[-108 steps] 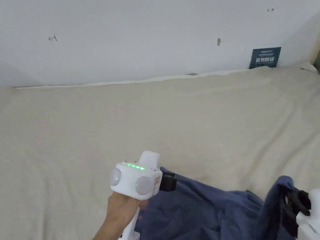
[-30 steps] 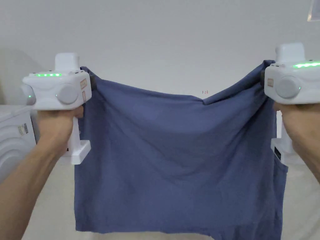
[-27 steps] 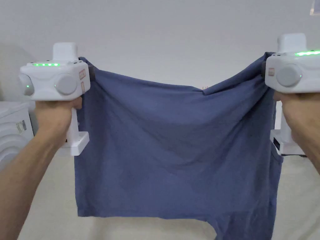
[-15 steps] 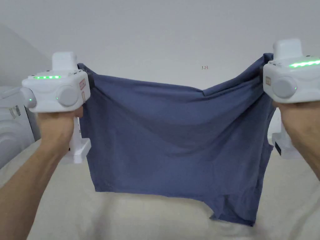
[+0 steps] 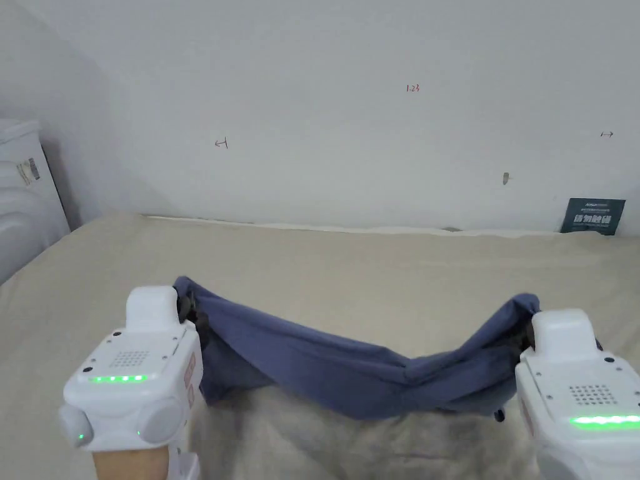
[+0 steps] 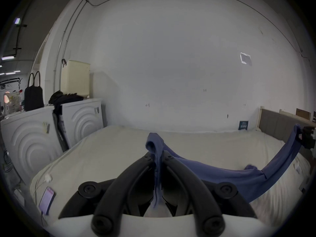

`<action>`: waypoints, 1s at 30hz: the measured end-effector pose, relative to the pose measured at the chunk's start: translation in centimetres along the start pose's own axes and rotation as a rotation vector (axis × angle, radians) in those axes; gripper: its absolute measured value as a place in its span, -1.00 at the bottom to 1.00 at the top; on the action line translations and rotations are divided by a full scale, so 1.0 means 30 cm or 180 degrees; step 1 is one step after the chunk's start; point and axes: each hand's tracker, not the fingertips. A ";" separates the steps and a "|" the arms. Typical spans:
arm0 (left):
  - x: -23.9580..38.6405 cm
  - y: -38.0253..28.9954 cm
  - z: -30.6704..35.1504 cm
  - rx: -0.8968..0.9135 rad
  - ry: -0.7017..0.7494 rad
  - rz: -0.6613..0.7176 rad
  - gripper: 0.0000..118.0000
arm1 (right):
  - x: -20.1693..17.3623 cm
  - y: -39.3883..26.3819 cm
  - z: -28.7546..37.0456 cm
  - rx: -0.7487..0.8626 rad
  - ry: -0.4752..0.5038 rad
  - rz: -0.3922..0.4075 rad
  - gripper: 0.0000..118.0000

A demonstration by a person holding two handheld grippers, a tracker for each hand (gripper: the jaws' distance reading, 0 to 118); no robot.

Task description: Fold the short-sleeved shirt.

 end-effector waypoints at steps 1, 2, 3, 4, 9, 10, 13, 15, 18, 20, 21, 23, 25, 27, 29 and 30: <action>-0.004 -0.052 0.039 -0.0022 0.0050 -0.0015 -0.89 | 0.001 -0.043 0.040 -0.0037 -0.0024 -0.0029 -0.96; -0.011 -0.098 0.074 -0.0059 0.0043 0.0051 -0.89 | 0.013 -0.083 0.078 -0.0079 0.0018 -0.0083 -0.97; -0.010 -0.149 0.130 -0.0102 0.0036 0.0079 -0.89 | 0.025 -0.120 0.114 -0.0170 0.0034 -0.0161 -0.96; -0.019 -0.194 0.166 -0.0113 0.0079 0.0021 -0.89 | 0.037 -0.156 0.153 -0.0242 0.0035 -0.0228 -0.96; -0.029 -0.352 0.379 -0.0096 0.0230 -0.0003 -0.89 | 0.082 -0.309 0.317 -0.0619 -0.0017 -0.0345 -0.96; -0.032 -0.384 0.415 -0.0269 0.0250 0.0000 -0.89 | 0.094 -0.335 0.348 -0.0704 0.0009 -0.0413 -0.96; 0.012 -0.393 0.570 -0.0394 0.0290 -0.0051 -0.89 | 0.106 -0.395 0.410 -0.0803 -0.0084 -0.0317 -0.96; -0.050 -0.452 0.568 -0.0495 0.0325 -0.0029 -0.89 | 0.121 -0.415 0.446 -0.0836 -0.0064 -0.0355 -0.96; -0.069 -0.505 0.626 -0.0663 0.0374 0.0027 -0.89 | 0.125 -0.446 0.485 -0.0977 -0.0049 -0.0336 -0.96; -0.056 -0.517 0.679 -0.0782 0.0384 0.0007 -0.89 | 0.114 -0.485 0.492 -0.1017 0.0054 -0.0246 -0.96; -0.053 -0.544 0.693 -0.0899 0.0425 -0.0092 -0.89 | 0.099 -0.497 0.496 -0.1141 0.0083 -0.0163 -0.96; -0.051 -0.573 0.716 -0.0996 0.0424 -0.0063 -0.89 | 0.080 -0.533 0.495 -0.1161 0.0102 -0.0166 -0.94; -0.046 -0.602 0.740 -0.1046 0.0365 0.0101 -0.85 | 0.079 -0.508 0.495 -0.1171 0.0152 -0.0220 -0.83; -0.050 -0.605 0.750 -0.1062 0.0363 0.0105 -0.26 | 0.077 -0.476 0.493 -0.1072 0.0114 -0.0237 0.02; -0.037 -0.593 0.775 -0.1015 0.0420 0.0092 0.76 | 0.070 -0.448 0.489 -0.1057 0.0002 -0.0102 0.82; -0.032 -0.579 0.788 -0.0992 0.0430 0.0116 0.85 | 0.066 -0.434 0.496 -0.1028 0.0007 -0.0101 0.86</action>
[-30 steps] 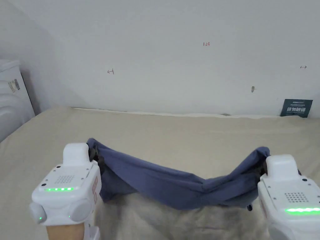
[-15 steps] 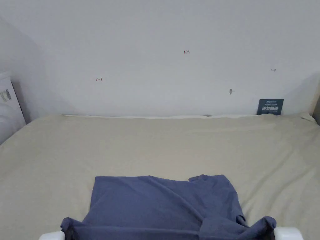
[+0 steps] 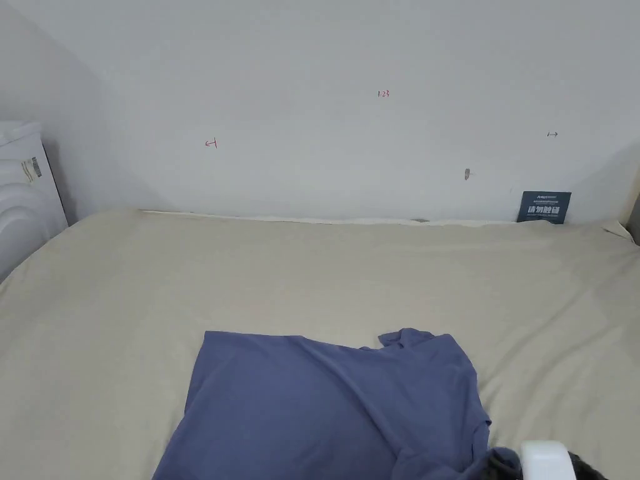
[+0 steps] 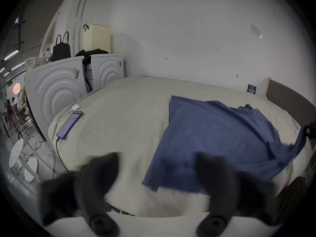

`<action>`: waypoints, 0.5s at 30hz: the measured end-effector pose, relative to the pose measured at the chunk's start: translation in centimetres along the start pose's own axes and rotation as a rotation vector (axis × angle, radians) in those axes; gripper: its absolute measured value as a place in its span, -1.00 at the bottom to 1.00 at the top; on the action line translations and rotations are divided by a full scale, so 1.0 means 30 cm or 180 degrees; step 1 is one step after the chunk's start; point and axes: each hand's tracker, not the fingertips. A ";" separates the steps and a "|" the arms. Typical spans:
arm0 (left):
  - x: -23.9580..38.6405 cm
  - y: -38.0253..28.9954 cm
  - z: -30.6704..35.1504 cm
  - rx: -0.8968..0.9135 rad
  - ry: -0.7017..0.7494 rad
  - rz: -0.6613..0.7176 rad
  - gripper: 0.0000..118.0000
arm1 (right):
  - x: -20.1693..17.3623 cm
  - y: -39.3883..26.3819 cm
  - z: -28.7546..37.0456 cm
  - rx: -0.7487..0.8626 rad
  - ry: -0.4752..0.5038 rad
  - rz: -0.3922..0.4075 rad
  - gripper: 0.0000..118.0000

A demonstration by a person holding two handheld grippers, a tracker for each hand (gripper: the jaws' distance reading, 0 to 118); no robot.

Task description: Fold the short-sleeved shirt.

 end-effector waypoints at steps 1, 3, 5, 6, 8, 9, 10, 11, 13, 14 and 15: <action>-0.018 0.020 -0.009 0.0074 0.0018 0.0050 0.92 | -0.006 0.011 0.024 0.0138 -0.0005 -0.0004 0.87; -0.002 0.060 0.035 0.0343 0.0058 0.0015 1.00 | -0.031 0.029 0.044 0.0266 0.0002 0.0005 0.87; 0.015 0.105 0.051 0.0394 0.0055 -0.0031 1.00 | -0.057 0.053 0.076 0.0402 0.0025 0.0006 0.87; 0.032 0.128 0.073 0.0483 0.0026 -0.0092 1.00 | -0.069 0.067 0.096 0.0438 0.0091 -0.0035 0.87; 0.070 0.166 0.127 0.0683 -0.0053 -0.0175 0.99 | -0.090 0.091 0.142 0.0485 0.0252 -0.0184 0.86; 0.072 0.170 0.121 0.0747 -0.0114 -0.0225 0.99 | -0.097 0.094 0.165 0.0554 0.0339 -0.0263 0.86; 0.090 0.180 0.145 0.0811 -0.0110 -0.0291 0.95 | -0.106 0.096 0.184 0.0618 0.0398 -0.0326 0.83; 0.107 0.188 0.168 0.0861 -0.0092 -0.0347 0.88 | -0.117 0.093 0.190 0.0639 0.0398 -0.0339 0.69; 0.125 0.186 0.194 0.0912 -0.0267 -0.0339 0.21 | -0.142 0.094 0.211 0.0679 0.0373 -0.0323 -0.38; 0.127 0.188 0.205 0.0925 -0.0294 -0.0322 -0.46 | -0.151 0.094 0.215 0.0689 0.0371 -0.0318 -0.91; 0.125 0.190 0.212 0.0898 -0.0295 -0.0299 -0.92 | -0.159 0.095 0.213 0.0697 0.0379 -0.0302 -0.98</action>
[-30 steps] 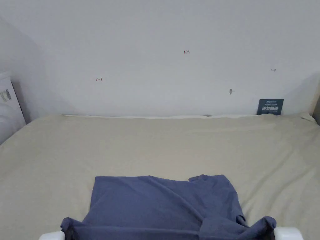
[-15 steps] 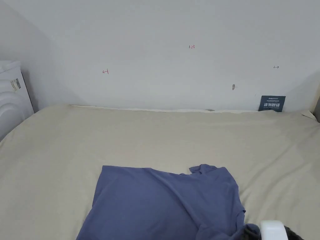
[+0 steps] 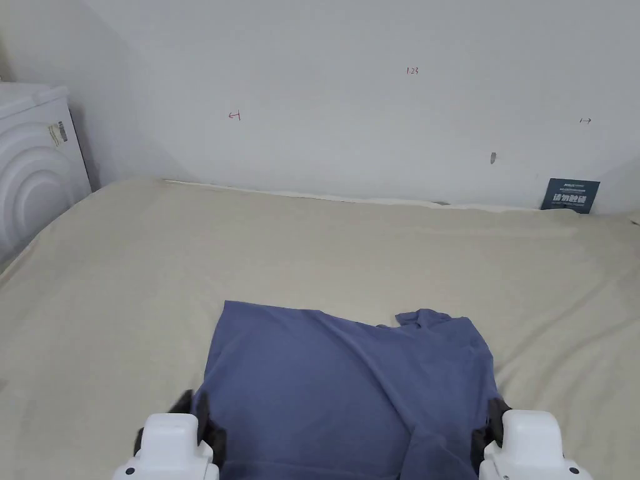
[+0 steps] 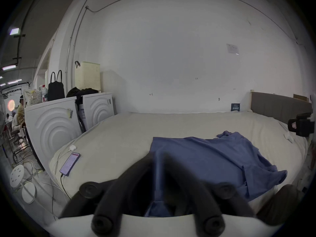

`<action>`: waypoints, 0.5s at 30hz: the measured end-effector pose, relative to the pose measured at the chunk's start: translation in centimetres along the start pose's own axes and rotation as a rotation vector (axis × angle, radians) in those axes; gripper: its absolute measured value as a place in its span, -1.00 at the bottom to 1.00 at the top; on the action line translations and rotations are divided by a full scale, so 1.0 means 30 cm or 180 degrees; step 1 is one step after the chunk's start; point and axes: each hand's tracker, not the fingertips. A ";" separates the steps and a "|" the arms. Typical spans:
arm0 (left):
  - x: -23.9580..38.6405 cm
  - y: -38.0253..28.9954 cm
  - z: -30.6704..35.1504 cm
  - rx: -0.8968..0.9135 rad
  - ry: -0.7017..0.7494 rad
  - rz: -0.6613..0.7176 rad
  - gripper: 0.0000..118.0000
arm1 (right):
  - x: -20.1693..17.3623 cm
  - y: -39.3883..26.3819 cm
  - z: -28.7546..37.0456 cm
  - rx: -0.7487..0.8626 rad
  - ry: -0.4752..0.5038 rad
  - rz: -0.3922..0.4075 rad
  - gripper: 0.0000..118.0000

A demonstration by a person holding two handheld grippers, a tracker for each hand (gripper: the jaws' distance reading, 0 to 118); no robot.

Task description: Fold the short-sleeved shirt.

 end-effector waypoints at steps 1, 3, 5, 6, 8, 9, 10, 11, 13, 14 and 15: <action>-0.003 -0.002 0.003 0.0011 0.0023 -0.0021 -0.92 | -0.003 -0.002 0.007 0.0016 0.0023 -0.0001 -0.98; -0.024 -0.009 0.001 -0.0169 -0.0101 0.0044 -0.92 | -0.005 0.000 0.015 -0.0070 0.0195 -0.0004 -0.98; -0.068 -0.017 0.002 -0.0164 -0.0004 0.0163 -0.92 | -0.011 -0.011 0.032 -0.0032 0.0129 0.0012 -0.98; -0.087 -0.042 0.004 -0.0213 0.0036 0.0218 -0.92 | -0.011 -0.015 0.042 -0.0029 0.0129 0.0020 -0.98; -0.151 -0.068 0.001 -0.0403 0.0016 0.0403 -0.92 | -0.010 -0.033 0.045 -0.0081 0.0132 -0.0006 -0.98; -0.195 -0.108 -0.016 -0.0479 0.0054 0.0414 -0.91 | -0.006 -0.044 0.049 -0.0068 0.0168 -0.0051 -0.98; -0.240 -0.157 -0.040 -0.0582 0.0093 0.0393 -0.89 | -0.007 -0.053 0.046 -0.0084 0.0162 -0.0077 -0.98; -0.269 -0.179 -0.054 -0.0707 0.0023 0.0416 -0.64 | -0.009 -0.060 0.043 -0.0104 0.0144 -0.0088 -0.98; -0.320 -0.245 -0.099 -0.1105 0.0144 0.0213 0.94 | -0.017 -0.058 0.052 -0.0143 0.0130 -0.0121 -0.98; -0.332 -0.283 -0.122 -0.1214 0.0252 0.0114 1.00 | -0.017 -0.064 0.045 -0.0183 0.0146 -0.0146 -0.98; -0.342 -0.311 -0.144 -0.1274 0.0283 0.0091 0.98 | -0.018 -0.069 0.038 -0.0210 0.0160 -0.0156 -0.98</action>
